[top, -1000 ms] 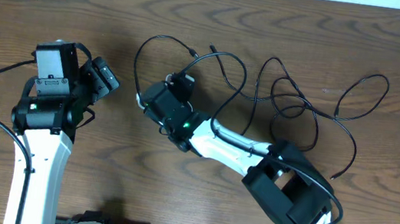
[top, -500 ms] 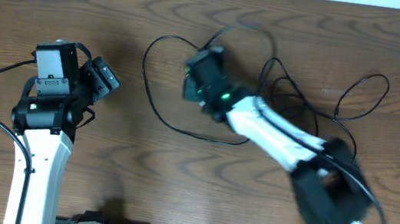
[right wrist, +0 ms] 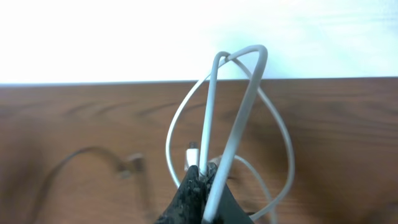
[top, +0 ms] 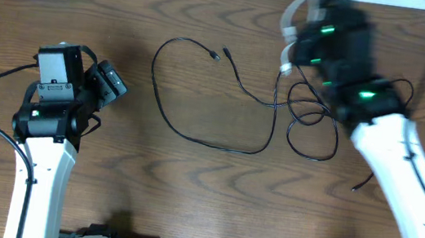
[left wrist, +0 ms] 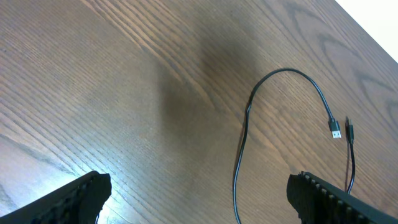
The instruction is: Untangle cables
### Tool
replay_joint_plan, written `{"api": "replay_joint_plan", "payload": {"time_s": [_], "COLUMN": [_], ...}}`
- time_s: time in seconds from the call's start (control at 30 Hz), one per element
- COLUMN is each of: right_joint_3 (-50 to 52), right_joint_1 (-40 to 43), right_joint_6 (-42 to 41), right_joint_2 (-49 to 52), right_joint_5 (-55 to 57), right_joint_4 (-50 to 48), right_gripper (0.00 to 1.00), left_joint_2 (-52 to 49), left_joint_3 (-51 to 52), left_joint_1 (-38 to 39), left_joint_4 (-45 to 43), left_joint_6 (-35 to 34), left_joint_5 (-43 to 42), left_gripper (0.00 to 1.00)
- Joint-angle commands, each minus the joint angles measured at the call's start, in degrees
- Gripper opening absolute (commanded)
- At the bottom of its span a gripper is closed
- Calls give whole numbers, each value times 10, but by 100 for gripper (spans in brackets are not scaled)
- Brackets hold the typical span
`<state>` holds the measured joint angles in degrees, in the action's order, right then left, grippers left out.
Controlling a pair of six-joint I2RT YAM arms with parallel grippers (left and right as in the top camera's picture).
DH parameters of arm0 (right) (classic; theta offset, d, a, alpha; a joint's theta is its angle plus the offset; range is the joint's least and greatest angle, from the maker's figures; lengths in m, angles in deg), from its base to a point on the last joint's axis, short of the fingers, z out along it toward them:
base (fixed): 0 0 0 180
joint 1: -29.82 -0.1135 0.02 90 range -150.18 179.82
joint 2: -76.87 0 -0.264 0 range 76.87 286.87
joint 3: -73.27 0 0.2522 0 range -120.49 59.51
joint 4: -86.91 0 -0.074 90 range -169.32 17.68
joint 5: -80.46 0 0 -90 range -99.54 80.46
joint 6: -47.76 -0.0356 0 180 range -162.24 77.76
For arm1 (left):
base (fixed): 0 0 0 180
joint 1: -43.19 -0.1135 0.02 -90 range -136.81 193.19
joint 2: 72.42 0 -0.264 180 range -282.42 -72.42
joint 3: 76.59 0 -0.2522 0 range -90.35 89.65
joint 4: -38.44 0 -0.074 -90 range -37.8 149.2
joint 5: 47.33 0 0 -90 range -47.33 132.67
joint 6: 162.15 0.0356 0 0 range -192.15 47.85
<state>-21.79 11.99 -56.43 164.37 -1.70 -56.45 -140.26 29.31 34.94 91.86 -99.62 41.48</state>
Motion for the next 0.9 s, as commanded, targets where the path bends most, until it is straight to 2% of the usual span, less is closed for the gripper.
{"api": "replay_joint_plan", "payload": {"time_s": [0.0, 0.33, 0.57, 0.77, 0.87], "right_joint_3": [-5, -5, -5, -5, -5], "right_joint_1": [87, 341, 449, 554, 581], "right_joint_6": [28, 29, 29, 38, 47], "right_joint_2": [-20, -24, -19, 32, 52], "right_joint_5": [28, -9, -7, 10, 4], "right_joint_4": [15, 18, 52, 105, 112], "right_gripper": [1, 1, 1, 1, 1], "left_joint_2": [-3, -3, -3, -3, -3], "left_joint_3": [-5, -5, -5, -5, -5], "left_joint_1": [-3, -3, -3, -3, -3], "left_joint_4": [2, 6, 9, 10, 10], "left_joint_6": [-7, -7, -7, -7, -7], "left_joint_5": [2, 2, 2, 2, 1], "left_gripper": [96, 96, 96, 96, 96]}}
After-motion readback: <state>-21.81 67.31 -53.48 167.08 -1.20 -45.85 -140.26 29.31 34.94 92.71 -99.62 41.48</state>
